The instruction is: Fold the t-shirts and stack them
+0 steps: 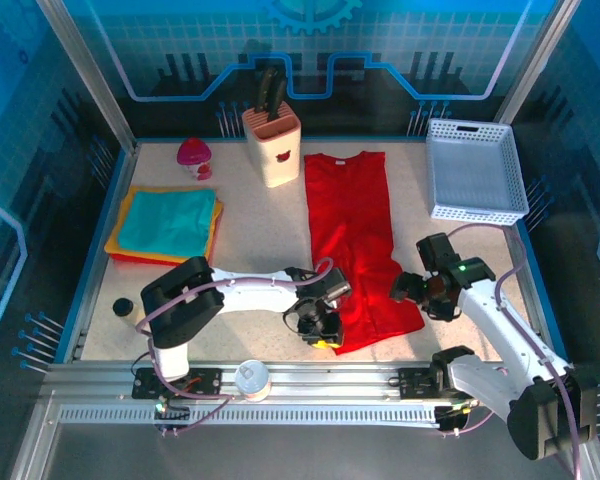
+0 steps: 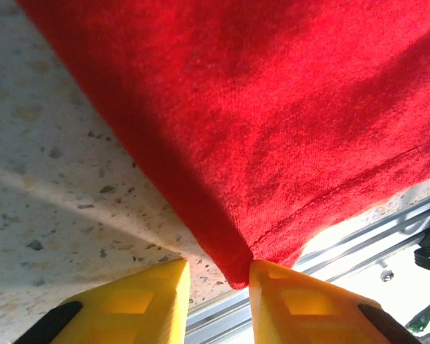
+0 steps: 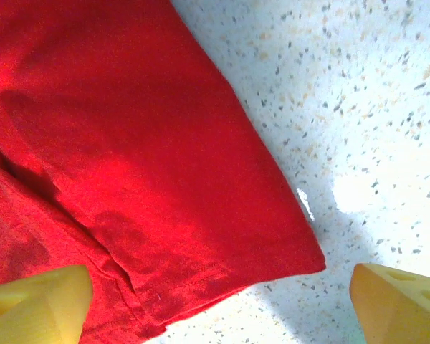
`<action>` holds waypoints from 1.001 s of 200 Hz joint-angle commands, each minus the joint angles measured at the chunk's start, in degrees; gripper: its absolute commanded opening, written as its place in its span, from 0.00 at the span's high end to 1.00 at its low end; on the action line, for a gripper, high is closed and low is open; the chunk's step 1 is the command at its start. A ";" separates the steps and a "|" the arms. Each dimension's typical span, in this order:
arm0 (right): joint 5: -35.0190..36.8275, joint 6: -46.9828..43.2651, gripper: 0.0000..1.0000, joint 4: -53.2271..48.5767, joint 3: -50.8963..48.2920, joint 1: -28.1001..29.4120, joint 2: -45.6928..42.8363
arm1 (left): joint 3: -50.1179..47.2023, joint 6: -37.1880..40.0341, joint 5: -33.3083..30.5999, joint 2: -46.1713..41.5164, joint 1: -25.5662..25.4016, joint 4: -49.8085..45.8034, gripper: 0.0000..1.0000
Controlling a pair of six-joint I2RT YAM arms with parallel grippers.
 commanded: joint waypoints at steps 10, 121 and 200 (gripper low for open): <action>-1.47 1.78 0.08 -1.87 -1.07 -0.79 -2.11 | 2.78 -1.15 -2.31 2.24 -0.29 1.44 0.72; -7.90 2.18 0.10 -0.44 -2.57 -0.38 -1.76 | 0.17 5.53 -3.15 -0.27 0.20 -5.61 1.00; -11.29 5.96 0.16 -0.54 -5.57 5.03 -1.24 | -10.84 6.22 0.14 -11.52 2.36 -6.94 1.00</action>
